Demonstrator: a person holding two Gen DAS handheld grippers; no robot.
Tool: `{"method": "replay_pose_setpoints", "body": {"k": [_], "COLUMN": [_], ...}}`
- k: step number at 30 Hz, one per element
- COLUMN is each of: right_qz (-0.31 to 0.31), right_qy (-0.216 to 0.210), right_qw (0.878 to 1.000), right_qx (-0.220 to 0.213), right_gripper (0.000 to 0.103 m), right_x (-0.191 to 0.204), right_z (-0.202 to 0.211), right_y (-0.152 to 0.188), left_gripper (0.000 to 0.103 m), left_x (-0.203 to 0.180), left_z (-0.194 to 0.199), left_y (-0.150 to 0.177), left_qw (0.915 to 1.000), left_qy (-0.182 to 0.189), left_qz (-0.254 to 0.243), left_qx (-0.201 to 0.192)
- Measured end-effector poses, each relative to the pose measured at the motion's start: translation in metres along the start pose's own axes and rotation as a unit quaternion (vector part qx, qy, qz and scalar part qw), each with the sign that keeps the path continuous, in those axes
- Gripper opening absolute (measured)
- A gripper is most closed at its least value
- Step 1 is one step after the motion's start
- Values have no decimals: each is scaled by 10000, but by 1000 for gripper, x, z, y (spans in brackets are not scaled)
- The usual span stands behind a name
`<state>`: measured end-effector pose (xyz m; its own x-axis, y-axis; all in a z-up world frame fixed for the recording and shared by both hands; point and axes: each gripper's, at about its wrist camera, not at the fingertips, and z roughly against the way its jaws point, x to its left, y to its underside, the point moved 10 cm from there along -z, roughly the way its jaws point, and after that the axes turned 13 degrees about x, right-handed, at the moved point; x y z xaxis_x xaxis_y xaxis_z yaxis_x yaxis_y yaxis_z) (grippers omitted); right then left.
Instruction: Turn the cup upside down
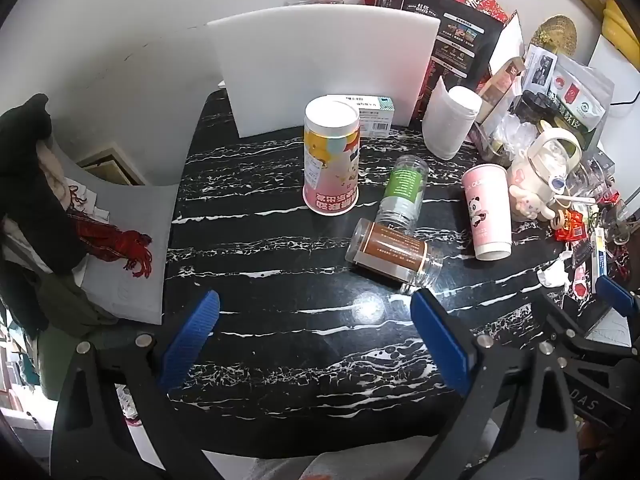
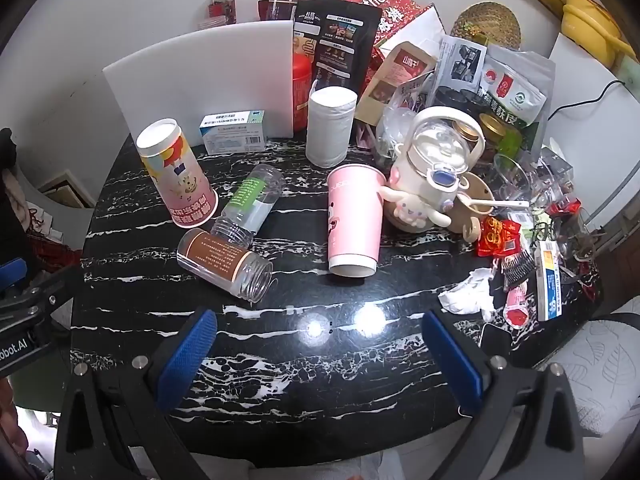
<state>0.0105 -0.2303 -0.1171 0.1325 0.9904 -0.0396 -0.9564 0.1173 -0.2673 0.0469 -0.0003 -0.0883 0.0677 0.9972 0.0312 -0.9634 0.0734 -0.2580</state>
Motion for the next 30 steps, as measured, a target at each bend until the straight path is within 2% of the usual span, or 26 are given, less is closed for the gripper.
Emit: {"method": "replay_pose_setpoints", "body": {"k": [30], "right_qz": [-4], "right_qy": [-8], "right_qw": [10000], "right_qx": [14], "right_gripper": [102], "right_x": [0], "right_z": [0], "right_y": [0], "left_gripper": [96], "left_x": [-5], "left_z": [0], "left_y": [2], "left_qw": [10000], "left_qy": [57], "left_qz": [7], "left_qx": [30]}}
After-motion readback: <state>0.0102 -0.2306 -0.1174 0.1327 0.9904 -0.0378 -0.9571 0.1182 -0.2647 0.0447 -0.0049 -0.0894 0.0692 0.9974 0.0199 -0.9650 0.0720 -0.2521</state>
